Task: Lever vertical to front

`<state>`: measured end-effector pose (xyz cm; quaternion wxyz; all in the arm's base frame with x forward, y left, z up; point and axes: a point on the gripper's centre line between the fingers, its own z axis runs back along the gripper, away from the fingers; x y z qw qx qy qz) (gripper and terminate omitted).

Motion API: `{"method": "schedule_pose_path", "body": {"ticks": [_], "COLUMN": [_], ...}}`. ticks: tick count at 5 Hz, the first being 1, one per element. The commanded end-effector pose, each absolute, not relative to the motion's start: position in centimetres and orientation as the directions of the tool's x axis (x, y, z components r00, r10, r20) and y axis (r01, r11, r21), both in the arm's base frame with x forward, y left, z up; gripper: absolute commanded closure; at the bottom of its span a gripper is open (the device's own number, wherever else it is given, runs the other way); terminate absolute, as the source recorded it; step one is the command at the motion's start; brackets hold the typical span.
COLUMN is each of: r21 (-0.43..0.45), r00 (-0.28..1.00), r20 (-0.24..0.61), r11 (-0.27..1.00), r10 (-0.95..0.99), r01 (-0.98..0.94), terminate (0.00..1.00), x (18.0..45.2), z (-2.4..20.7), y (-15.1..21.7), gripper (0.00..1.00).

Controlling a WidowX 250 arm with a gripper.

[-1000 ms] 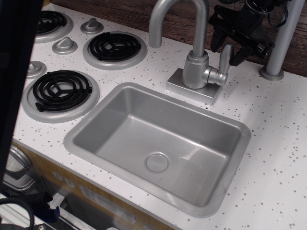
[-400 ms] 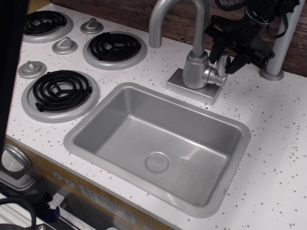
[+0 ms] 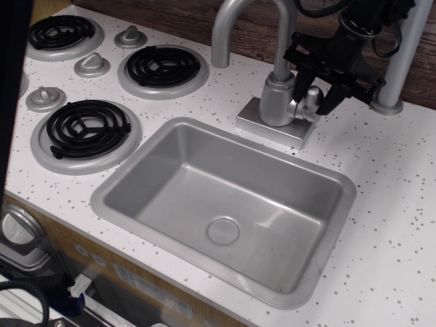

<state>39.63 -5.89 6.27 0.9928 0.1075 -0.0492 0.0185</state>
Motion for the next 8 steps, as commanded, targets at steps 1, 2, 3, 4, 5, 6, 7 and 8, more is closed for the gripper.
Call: {"method": "schedule_pose_path", "body": {"ticks": [1, 2, 3, 4, 5, 6, 7, 8], "r21": [0.170, 0.155, 0.127, 0.128, 0.126, 0.131, 0.154, 0.182], "r00": [0.993, 0.991, 0.989, 0.988, 0.987, 0.988, 0.989, 0.986], "r20": [0.114, 0.128, 0.133, 0.143, 0.147, 0.143, 0.132, 0.131], "r11": [0.984, 0.986, 0.989, 0.989, 0.989, 0.989, 0.984, 0.975], "r10": [0.041, 0.050, 0.058, 0.057, 0.057, 0.050, 0.066, 0.103], "r01": [-0.061, -0.070, -0.076, -0.075, -0.076, -0.069, -0.086, -0.126], "terminate": [0.00, 0.00, 0.00, 0.00, 0.00, 0.00, 0.00, 0.00], "x": [39.7, 39.5, 39.3, 39.3, 39.3, 39.3, 38.8, 37.4], "z": [6.1, 5.4, 4.6, 4.4, 4.2, 4.4, 5.4, 6.6], "y": [-5.6, -5.6, -5.4, -5.3, -5.3, -5.4, -5.6, -5.7], "gripper": [1.00, 1.00, 1.00, 1.00, 1.00, 0.00, 0.00, 0.00]}}
